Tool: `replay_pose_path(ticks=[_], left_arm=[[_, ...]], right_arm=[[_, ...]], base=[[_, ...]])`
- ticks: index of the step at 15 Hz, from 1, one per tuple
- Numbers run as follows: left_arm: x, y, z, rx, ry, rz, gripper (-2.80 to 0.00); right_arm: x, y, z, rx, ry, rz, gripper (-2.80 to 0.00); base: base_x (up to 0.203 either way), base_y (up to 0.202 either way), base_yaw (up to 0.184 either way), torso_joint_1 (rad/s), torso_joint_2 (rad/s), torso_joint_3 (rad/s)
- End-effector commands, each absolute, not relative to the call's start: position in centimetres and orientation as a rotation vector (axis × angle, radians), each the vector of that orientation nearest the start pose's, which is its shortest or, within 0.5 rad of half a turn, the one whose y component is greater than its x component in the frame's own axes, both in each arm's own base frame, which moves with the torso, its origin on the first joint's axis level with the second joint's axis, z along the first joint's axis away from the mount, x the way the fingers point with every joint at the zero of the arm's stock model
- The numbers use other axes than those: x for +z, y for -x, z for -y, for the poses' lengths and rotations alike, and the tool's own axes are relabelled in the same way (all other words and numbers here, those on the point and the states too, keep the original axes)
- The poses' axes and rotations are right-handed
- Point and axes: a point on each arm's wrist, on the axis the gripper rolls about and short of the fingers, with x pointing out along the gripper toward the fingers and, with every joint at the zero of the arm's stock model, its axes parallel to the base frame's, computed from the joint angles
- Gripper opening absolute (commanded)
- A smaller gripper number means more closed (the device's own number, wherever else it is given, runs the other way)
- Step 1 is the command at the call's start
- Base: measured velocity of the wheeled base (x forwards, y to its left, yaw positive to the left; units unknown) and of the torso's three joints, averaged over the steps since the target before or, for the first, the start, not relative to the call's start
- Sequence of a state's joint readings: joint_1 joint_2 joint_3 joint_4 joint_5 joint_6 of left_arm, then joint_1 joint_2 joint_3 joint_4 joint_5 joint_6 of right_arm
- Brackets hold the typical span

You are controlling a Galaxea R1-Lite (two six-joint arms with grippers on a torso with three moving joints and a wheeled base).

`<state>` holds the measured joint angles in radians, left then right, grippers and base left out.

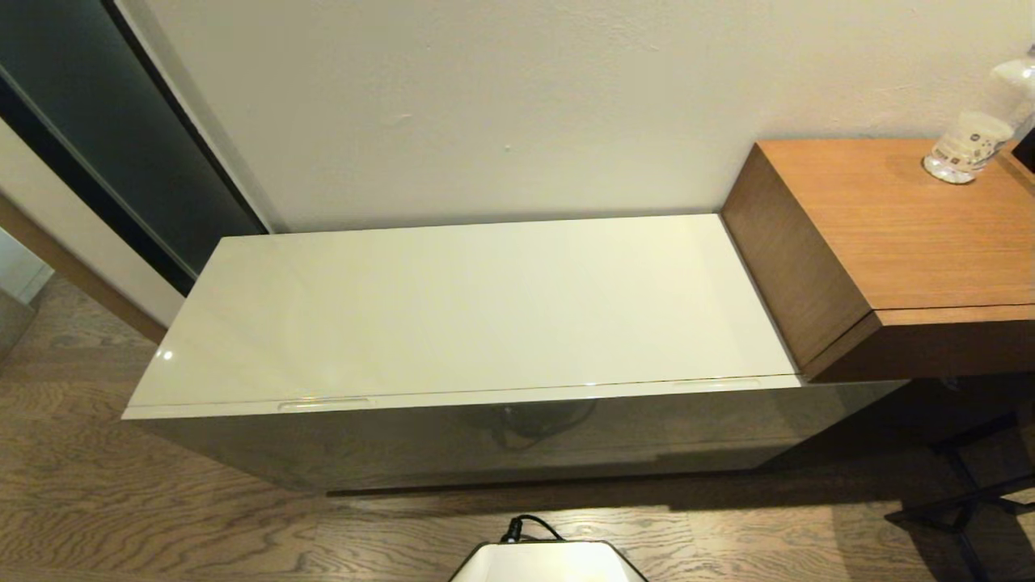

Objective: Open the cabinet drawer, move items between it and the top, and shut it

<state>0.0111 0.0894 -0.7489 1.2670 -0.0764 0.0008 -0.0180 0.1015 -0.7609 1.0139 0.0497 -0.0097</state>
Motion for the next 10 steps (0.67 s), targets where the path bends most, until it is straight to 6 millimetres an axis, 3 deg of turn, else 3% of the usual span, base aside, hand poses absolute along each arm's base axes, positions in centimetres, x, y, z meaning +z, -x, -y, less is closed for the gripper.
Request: replay_pose_path(ticks=[1, 7, 9, 10], left_arm=[[11.0, 12.7, 0.2, -0.064, -0.001, -0.610, -2.80], [11.6, 9.0, 0.1, -0.011, 0.072, -0.374, -2.80], [10.8, 7.2, -0.1, 0.060, 0.065, -0.304, -2.80], [10.1, 6.1, -0.2, 0.104, 0.056, -0.271, -2.80]], right_arm=[[14.1, 9.8, -0.2, 0.042, 0.008, -0.264, -2.80], [10.3, 4.0, -0.1, 0.013, 0.020, -0.046, -2.80], [7.8, 2.5, -0.1, 0.009, 0.048, -0.033, -2.80], [7.5, 2.3, -0.1, 0.004, 0.058, -0.008, -2.80]], base=[[0.000, 0.000, 0.000, 0.000, 0.00, 0.000], [0.000, 0.000, 0.000, 0.000, 0.00, 0.000], [0.000, 0.000, 0.000, 0.000, 0.00, 0.000], [0.000, 0.000, 0.000, 0.000, 0.00, 0.000]])
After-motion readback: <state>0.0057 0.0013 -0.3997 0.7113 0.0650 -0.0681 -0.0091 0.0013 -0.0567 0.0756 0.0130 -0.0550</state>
